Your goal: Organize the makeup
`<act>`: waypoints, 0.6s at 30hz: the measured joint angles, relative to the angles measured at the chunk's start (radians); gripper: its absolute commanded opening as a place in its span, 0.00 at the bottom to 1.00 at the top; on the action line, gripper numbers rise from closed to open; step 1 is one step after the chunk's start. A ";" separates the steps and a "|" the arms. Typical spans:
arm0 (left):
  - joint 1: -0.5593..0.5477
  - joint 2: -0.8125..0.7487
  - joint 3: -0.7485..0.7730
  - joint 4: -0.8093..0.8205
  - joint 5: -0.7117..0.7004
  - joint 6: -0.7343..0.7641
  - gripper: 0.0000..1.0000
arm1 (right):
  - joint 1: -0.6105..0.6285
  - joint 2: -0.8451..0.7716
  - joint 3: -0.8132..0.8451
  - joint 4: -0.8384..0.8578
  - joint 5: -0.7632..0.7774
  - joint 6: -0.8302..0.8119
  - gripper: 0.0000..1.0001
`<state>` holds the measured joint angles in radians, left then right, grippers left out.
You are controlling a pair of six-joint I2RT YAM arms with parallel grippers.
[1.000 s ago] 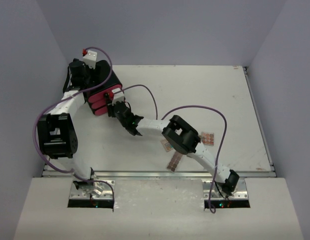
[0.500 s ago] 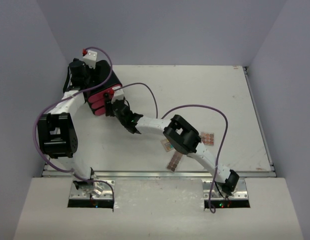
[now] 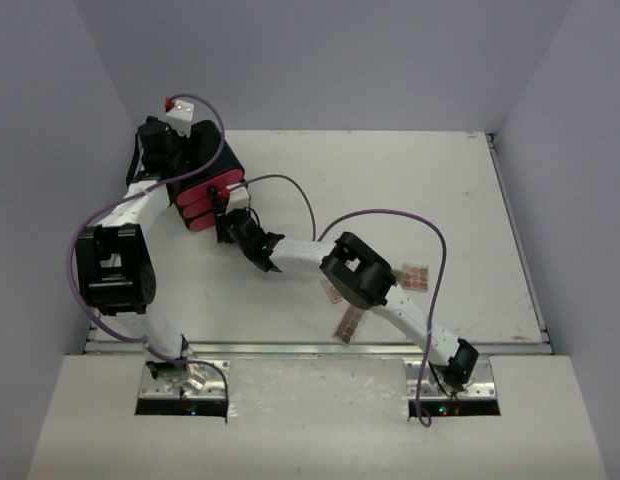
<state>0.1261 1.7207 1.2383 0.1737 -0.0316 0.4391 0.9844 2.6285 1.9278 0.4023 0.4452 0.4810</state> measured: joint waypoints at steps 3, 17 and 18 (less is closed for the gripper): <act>0.000 0.001 0.001 0.002 0.001 0.000 0.70 | 0.000 0.007 0.010 -0.001 0.000 0.001 0.53; 0.003 0.001 0.002 0.000 0.001 0.000 0.70 | -0.015 0.072 0.108 -0.047 -0.010 0.043 0.47; 0.003 0.001 0.002 0.000 0.002 0.000 0.70 | -0.015 0.072 0.111 -0.048 -0.010 0.043 0.46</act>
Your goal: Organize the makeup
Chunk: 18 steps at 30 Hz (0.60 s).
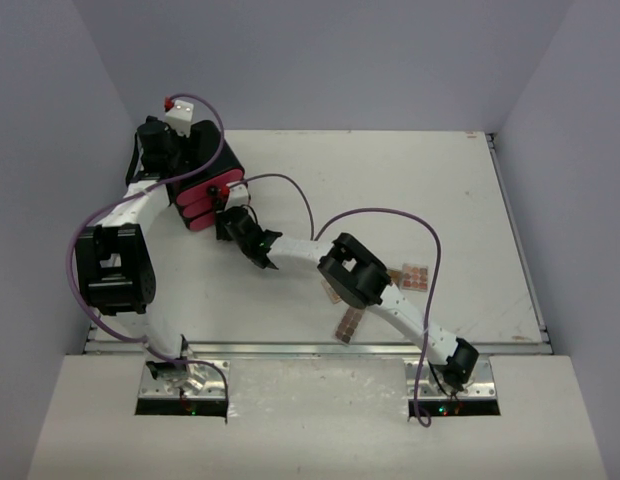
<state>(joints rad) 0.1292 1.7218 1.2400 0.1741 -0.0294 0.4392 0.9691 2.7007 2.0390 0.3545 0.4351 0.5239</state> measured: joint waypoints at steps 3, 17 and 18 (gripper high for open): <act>0.002 0.000 0.000 0.000 0.005 0.000 0.70 | -0.002 0.001 0.009 -0.001 -0.002 0.000 0.40; 0.003 0.000 0.000 -0.001 0.008 0.000 0.70 | -0.003 0.005 0.003 0.024 -0.016 -0.001 0.00; 0.003 0.000 0.001 -0.001 0.008 0.000 0.70 | -0.003 0.004 -0.007 0.038 -0.016 0.000 0.00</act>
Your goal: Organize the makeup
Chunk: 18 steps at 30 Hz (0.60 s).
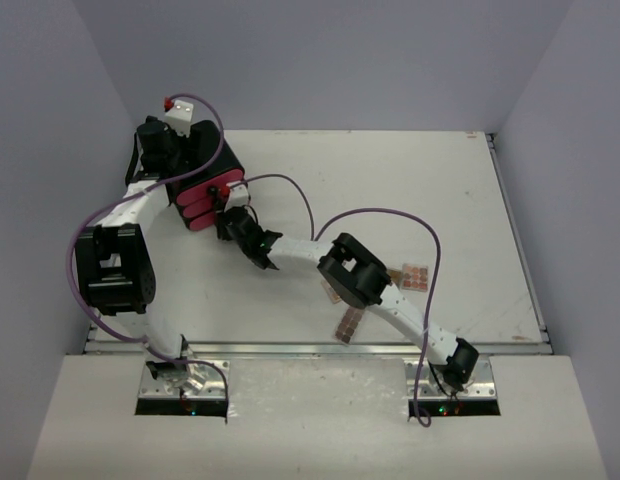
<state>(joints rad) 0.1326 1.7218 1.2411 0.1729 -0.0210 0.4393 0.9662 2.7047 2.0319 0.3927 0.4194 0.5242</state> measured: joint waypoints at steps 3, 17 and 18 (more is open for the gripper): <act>0.000 0.001 0.004 -0.005 0.000 0.000 0.70 | 0.001 -0.027 -0.072 0.059 -0.005 0.005 0.00; 0.000 0.021 0.043 -0.039 0.009 -0.004 0.70 | 0.042 -0.315 -0.614 0.235 -0.028 0.028 0.09; 0.000 0.025 0.047 -0.039 0.016 -0.006 0.70 | 0.043 -0.333 -0.644 0.243 -0.032 0.030 0.18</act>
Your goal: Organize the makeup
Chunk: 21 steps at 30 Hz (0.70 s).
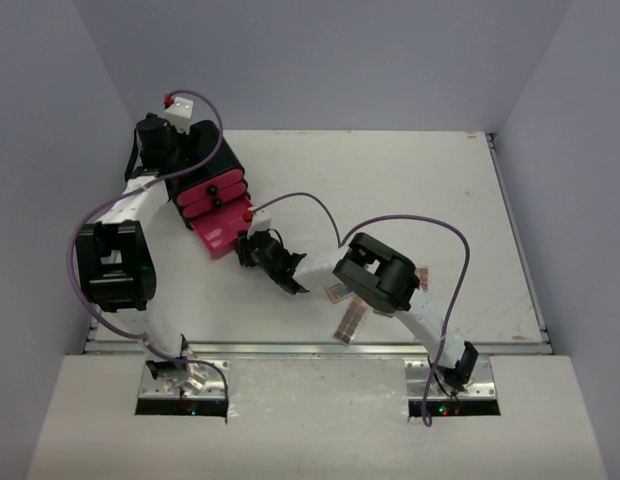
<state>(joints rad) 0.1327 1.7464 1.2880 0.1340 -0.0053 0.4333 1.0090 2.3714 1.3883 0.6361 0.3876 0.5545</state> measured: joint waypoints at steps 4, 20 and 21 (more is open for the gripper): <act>0.002 0.014 0.020 -0.008 0.023 -0.015 0.72 | 0.001 -0.033 -0.059 0.022 -0.011 -0.002 0.63; 0.006 0.025 0.102 -0.159 0.149 -0.085 0.78 | -0.005 -0.297 -0.372 -0.011 -0.137 -0.034 0.99; 0.006 0.025 0.107 -0.173 0.157 -0.089 0.79 | -0.005 -0.338 -0.400 -0.034 -0.141 -0.037 0.99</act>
<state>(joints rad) 0.1390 1.7714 1.3954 -0.0395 0.1513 0.3447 1.0039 2.0335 0.9880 0.6023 0.2464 0.5177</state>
